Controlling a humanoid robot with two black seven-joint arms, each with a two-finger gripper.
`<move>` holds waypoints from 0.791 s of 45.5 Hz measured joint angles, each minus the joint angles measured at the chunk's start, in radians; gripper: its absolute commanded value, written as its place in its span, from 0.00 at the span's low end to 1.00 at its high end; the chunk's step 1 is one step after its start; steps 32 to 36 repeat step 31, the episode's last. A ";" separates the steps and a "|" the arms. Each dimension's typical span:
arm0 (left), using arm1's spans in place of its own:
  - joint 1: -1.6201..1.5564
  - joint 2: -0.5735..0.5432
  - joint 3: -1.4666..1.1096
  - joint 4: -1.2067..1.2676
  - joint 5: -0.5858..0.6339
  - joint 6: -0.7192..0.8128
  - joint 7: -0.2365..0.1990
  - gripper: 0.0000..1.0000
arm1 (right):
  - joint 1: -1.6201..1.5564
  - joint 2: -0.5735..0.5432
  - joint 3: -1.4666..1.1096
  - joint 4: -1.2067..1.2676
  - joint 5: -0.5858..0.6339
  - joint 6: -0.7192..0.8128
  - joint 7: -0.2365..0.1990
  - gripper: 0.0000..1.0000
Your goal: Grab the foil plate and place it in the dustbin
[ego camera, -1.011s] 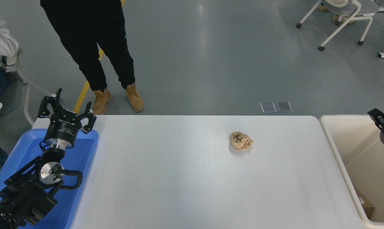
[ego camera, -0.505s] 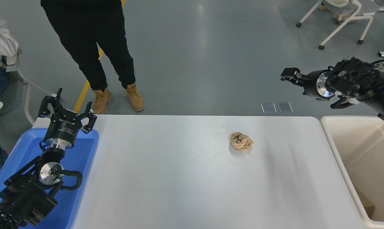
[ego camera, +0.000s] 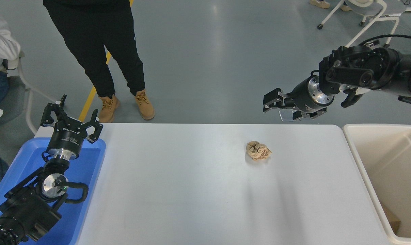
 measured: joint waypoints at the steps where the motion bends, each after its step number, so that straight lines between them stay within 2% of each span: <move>1: 0.000 0.000 0.000 0.000 0.000 0.000 0.000 0.99 | 0.015 -0.003 -0.005 0.020 -0.003 0.002 -0.001 1.00; 16: 0.000 0.000 0.000 0.000 0.000 0.000 0.000 0.99 | 0.269 -0.066 -0.076 0.303 -0.026 0.048 -0.016 1.00; 36: 0.000 0.000 0.000 0.000 0.000 0.001 0.000 0.99 | 0.430 -0.124 -0.114 0.453 -0.031 0.080 -0.019 1.00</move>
